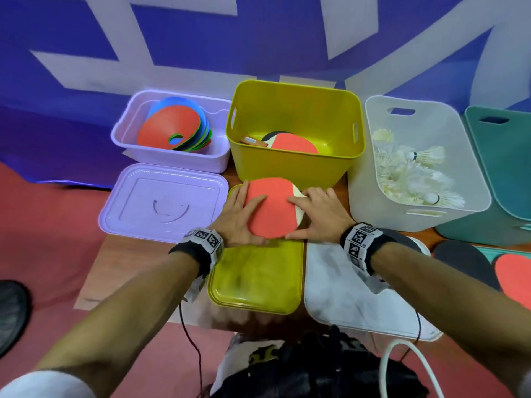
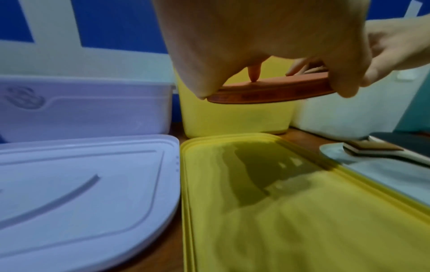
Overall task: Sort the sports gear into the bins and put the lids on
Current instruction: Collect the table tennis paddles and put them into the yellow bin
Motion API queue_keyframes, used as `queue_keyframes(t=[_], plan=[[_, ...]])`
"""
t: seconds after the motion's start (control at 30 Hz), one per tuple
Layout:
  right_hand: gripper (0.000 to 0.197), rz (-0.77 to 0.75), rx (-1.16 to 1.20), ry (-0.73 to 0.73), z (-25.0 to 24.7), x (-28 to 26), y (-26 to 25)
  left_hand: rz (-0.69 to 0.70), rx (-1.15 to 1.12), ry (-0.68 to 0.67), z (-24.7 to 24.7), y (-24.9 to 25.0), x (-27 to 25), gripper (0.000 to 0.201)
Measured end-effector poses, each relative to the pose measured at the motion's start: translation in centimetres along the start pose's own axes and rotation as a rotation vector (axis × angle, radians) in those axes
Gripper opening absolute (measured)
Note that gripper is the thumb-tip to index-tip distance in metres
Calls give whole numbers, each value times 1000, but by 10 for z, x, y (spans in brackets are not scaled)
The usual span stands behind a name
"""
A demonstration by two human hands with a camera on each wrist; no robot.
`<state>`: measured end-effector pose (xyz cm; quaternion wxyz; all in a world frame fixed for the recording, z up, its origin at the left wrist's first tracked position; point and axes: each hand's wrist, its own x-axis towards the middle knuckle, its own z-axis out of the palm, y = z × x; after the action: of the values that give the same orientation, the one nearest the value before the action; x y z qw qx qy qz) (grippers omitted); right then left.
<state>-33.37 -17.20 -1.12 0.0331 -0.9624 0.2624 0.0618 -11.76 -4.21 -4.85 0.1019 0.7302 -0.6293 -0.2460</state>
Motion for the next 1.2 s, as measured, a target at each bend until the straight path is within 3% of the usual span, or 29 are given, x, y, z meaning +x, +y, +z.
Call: queue_keyframes(t=[0.13, 0.3, 0.5, 0.7, 0.97, 1.2], plan=[[105, -56, -11, 94, -31, 7, 1, 27, 14, 161, -23, 7, -10, 121], [102, -46, 5, 184, -61, 9, 13, 102, 0, 272, -48, 15, -1, 112], [113, 121, 50, 251, -95, 31, 33, 51, 18, 378, -93, 25, 32, 99], [111, 231, -16, 204, -114, 69, 54, 11, 105, 323, -121, 22, 78, 83], [73, 380, 81, -46, -106, 106, 59, -59, 230, 168, -133, 10, 113, 75], [70, 398, 94, -19, -87, 94, 56, -46, 293, 96, -118, 10, 112, 74]])
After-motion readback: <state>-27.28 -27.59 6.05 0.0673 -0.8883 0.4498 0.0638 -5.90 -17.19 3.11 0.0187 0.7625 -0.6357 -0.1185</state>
